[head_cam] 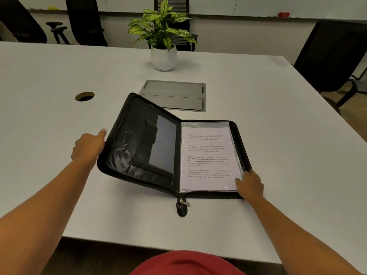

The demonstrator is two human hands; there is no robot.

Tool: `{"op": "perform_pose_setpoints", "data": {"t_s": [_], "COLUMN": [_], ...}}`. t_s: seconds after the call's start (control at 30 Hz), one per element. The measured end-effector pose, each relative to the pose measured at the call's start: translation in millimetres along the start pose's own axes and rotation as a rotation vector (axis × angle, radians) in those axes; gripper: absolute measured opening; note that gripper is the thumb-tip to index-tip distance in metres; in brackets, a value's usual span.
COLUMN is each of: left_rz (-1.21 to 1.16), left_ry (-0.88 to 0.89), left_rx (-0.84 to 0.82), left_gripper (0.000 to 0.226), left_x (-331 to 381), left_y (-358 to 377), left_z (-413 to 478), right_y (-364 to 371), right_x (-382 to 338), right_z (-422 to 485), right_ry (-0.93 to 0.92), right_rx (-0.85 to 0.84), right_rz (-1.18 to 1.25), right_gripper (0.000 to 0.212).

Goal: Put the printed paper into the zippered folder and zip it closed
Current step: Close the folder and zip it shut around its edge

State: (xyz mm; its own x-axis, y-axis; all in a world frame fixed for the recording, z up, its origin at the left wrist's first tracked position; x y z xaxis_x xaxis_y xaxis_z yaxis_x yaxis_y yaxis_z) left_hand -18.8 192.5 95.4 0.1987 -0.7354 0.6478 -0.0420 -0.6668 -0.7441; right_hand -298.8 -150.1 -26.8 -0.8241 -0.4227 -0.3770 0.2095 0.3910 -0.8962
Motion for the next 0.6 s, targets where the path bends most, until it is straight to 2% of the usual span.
{"op": "perform_pose_setpoints", "data": {"t_s": [0.07, 0.13, 0.2, 0.3, 0.37, 0.47, 0.6], "left_rz": [-0.018, -0.059, -0.121, -0.252, -0.318, -0.284, -0.152], "left_ry": [0.067, 0.169, 0.278, 0.421, 0.522, 0.648, 0.675], "left_rx": [0.004, -0.01, -0.055, -0.181, -0.315, -0.475, -0.605], "left_gripper": [0.064, 0.06, 0.055, 0.047, 0.045, 0.046, 0.049], "left_x": [25.7, 56.2, 84.5, 114.8, 127.1, 133.0, 122.3], "left_y": [-5.6, -4.8, 1.3, 15.8, 29.6, 55.7, 91.0], "left_z": [-11.0, -26.6, -45.7, -77.0, -98.1, -124.5, -140.9], "right_y": [1.3, -0.9, -7.7, -22.3, -36.9, -67.3, -91.0], "right_x": [-18.7, -41.7, -63.8, -90.5, -104.5, -117.8, -117.1], "right_z": [-7.4, -16.6, -27.4, -40.7, -48.3, -60.0, -71.1], "right_ry": [-0.083, -0.166, -0.257, -0.368, -0.391, -0.359, -0.358], "right_rx": [0.005, -0.023, -0.042, -0.074, -0.107, -0.144, -0.188], "right_rz": [0.096, 0.324, 0.488, 0.582, 0.691, 0.934, 1.106], "right_gripper": [0.042, 0.04, 0.038, 0.037, 0.038, 0.039, 0.036]}}
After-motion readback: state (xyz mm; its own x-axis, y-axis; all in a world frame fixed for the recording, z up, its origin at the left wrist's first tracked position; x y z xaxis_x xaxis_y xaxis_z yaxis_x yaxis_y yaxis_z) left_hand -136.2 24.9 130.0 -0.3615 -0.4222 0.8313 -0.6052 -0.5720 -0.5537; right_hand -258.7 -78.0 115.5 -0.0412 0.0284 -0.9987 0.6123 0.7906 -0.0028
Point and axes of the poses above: each hand's wrist, its own z-axis towards the middle knuckle, its own y-axis out of the palm, x = y × z, the point moved 3 cm from there along z, towards the middle knuckle, and after that the axes turned 1 degree about -z, right-handed, at the moved point
